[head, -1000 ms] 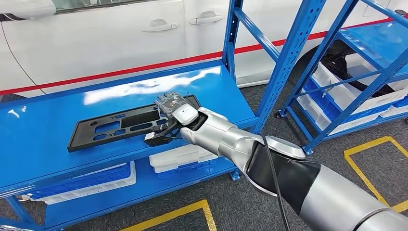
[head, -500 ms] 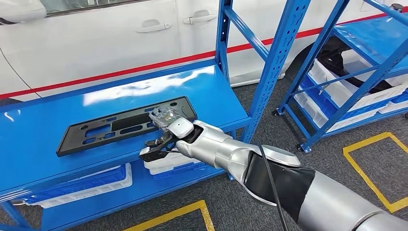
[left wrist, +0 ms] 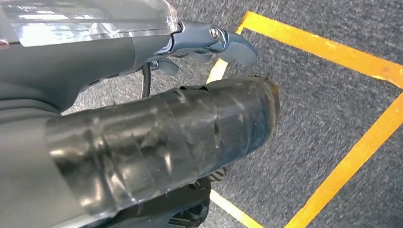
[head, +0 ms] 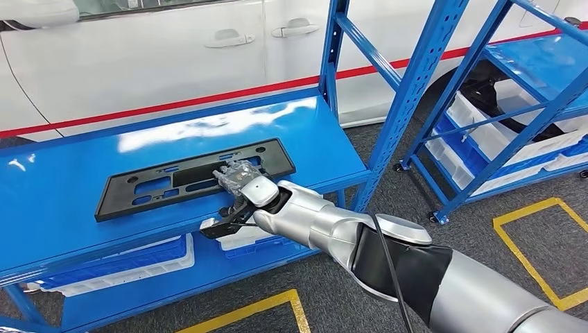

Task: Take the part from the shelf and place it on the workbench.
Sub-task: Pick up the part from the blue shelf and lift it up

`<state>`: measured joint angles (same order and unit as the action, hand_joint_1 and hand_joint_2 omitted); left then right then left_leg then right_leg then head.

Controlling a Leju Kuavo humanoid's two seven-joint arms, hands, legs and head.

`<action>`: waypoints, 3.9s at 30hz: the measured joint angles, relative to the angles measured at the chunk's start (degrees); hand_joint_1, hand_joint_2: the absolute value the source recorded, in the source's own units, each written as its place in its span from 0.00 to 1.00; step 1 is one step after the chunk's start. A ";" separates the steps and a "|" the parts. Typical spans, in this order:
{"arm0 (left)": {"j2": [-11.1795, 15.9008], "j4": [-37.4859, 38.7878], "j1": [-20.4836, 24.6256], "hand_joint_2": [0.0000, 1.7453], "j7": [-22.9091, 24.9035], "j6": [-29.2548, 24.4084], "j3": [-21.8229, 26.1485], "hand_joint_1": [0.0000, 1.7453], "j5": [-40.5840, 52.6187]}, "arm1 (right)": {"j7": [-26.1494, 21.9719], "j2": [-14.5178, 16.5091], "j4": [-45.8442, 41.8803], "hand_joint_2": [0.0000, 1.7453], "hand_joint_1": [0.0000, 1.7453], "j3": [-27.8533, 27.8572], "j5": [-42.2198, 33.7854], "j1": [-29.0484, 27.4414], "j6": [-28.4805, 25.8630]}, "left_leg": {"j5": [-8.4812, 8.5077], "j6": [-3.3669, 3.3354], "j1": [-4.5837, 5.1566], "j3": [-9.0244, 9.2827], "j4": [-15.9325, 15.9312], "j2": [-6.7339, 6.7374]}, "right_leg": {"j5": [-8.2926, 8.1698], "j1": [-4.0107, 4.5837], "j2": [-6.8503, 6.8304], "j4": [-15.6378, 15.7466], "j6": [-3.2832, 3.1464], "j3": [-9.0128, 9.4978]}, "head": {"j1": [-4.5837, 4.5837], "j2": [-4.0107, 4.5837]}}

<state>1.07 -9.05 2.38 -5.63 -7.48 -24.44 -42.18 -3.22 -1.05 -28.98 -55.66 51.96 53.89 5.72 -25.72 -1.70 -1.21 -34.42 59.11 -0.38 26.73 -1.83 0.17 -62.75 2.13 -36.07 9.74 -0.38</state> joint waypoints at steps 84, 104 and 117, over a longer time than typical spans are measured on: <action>-0.06 0.01 -0.18 1.00 -7.90 1.67 -2.35 0.00 0.01 | 4.90 -15.14 -36.62 1.00 1.00 1.90 6.40 11.13 3.51 | 1.15 -0.03 0.03 0.00 -1.26 0.20 | -0.62 0.15 0.40 3.57 -0.54 1.17 | 0.00 0.01; -0.17 0.04 0.04 1.00 -8.11 1.21 -3.08 0.00 0.02 | 4.97 -16.17 -37.06 1.00 1.00 2.66 5.83 9.80 3.39 | -8.21 3.35 -1.03 -7.30 14.91 0.37 | -1.46 0.42 0.19 1.65 -3.92 -1.09 | -0.02 0.01; -0.20 0.04 0.25 1.00 -8.21 1.14 -3.10 0.00 0.09 | 5.01 -16.37 -36.89 1.00 1.00 2.97 5.83 10.15 3.40 | -0.41 -0.85 0.65 3.02 -2.35 0.84 | 0.51 1.47 0.12 -2.17 -1.89 -5.34 | 0.01 0.01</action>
<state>0.87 -9.01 2.63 -13.84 -6.34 -27.54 -42.09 1.79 -17.43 -65.87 -52.69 57.79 64.04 9.13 -26.13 -2.55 -0.56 -31.40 56.76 0.46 27.24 -0.36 0.29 -64.92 0.24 -41.41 9.74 -0.37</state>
